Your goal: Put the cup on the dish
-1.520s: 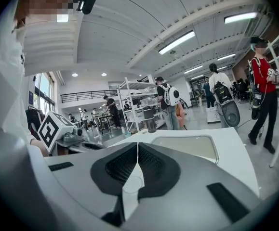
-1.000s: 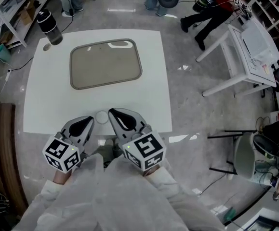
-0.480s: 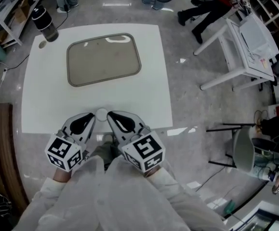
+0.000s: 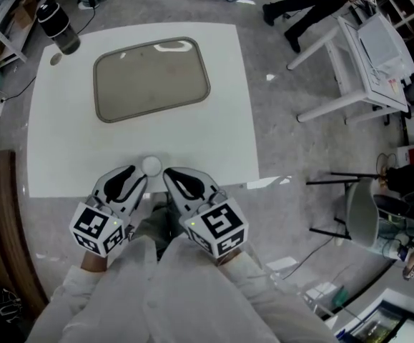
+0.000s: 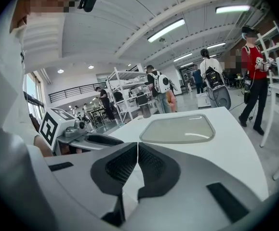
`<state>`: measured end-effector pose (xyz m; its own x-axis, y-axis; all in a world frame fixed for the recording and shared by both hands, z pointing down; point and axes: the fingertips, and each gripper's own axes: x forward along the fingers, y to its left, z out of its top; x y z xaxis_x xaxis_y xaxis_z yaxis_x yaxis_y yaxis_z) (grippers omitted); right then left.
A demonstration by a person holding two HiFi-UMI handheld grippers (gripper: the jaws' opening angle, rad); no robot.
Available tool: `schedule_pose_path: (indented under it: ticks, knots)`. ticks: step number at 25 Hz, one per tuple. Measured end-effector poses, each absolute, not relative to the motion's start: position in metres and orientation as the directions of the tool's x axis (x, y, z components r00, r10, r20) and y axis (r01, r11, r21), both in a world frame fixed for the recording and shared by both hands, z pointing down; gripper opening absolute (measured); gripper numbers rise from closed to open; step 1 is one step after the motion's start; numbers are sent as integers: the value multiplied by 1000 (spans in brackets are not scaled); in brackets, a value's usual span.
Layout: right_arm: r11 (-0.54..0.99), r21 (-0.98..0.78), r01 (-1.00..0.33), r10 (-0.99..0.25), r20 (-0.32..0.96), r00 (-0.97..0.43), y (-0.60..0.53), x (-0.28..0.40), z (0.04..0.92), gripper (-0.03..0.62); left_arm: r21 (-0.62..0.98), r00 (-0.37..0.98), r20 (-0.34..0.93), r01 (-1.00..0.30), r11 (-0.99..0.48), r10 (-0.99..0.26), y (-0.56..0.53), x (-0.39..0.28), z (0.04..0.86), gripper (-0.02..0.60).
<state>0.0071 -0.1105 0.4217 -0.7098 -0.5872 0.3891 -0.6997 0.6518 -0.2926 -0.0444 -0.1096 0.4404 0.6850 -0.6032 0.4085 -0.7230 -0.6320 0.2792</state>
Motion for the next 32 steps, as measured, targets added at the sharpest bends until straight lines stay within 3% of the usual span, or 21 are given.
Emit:
schedule_pose_path:
  ticks: [3,5,9,19,32]
  knots:
    - [638,-305,-707,-586,403,-703,-109,8,431,15,305,691,426,-717,-626,-584,-107,-41,455,173]
    - [629,-312,-712,-586,411,-698,-108,10,436,15,311,690,448,-717,-624,-568,-107,-37,465,252]
    - [604,-325,-727,-590,430,-683,-105,15,446,15,279,667,480,-732,-622,-570,-110,-36,480,286]
    - [552,-332,-765,-605,472,-641,-106,29,466,15,152,613,550,-741,-654,-567,-120,-25,517,298]
    - [519,-345,-782,-614,486,-622,-106,36,480,15,143,644,505,-719,-680,-575,-138,-10,522,296]
